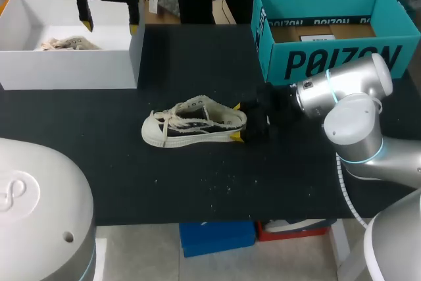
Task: Take the shoe out of the shoebox, open the shoe tongue, remove and reinsert the insole, then place the shoe into the shoebox
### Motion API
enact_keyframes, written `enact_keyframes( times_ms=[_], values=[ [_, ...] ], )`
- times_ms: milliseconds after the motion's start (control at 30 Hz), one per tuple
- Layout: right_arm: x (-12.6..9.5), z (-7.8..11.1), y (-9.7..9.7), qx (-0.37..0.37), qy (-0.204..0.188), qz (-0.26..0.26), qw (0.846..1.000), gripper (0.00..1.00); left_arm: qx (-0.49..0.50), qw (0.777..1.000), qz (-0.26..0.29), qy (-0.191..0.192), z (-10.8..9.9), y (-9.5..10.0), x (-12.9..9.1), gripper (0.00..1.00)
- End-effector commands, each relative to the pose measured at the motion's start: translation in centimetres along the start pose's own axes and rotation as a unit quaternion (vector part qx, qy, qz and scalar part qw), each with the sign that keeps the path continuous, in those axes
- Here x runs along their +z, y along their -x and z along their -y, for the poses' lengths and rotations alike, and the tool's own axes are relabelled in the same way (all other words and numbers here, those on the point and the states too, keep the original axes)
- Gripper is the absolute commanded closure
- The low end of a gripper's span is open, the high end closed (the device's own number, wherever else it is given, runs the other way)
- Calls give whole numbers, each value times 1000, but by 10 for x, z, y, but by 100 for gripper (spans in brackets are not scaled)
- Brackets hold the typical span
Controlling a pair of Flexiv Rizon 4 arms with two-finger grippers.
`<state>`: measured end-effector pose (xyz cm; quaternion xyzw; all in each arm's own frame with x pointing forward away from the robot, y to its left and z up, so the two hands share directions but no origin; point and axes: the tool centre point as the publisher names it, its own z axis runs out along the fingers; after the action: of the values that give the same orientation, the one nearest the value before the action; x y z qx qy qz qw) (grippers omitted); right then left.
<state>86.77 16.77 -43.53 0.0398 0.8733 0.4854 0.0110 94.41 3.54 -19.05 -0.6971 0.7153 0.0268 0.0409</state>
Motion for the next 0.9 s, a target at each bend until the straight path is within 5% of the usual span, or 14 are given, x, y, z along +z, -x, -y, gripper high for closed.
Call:
enact_keyframes(
  times_ms=[33,200,733,900],
  values=[
    [3,0,1,1,0,1,1000,100,2,1000,25,-18,-29,-40,0,0],
    [3,0,1,1,0,1,1000,100,44,999,-3,3,-57,-75,1,0],
    [3,0,1,1,0,1,1000,100,54,998,-16,13,-60,-77,0,0],
    [3,0,1,1,0,1,1000,100,36,999,15,19,-69,-104,7,0]
  ],
)
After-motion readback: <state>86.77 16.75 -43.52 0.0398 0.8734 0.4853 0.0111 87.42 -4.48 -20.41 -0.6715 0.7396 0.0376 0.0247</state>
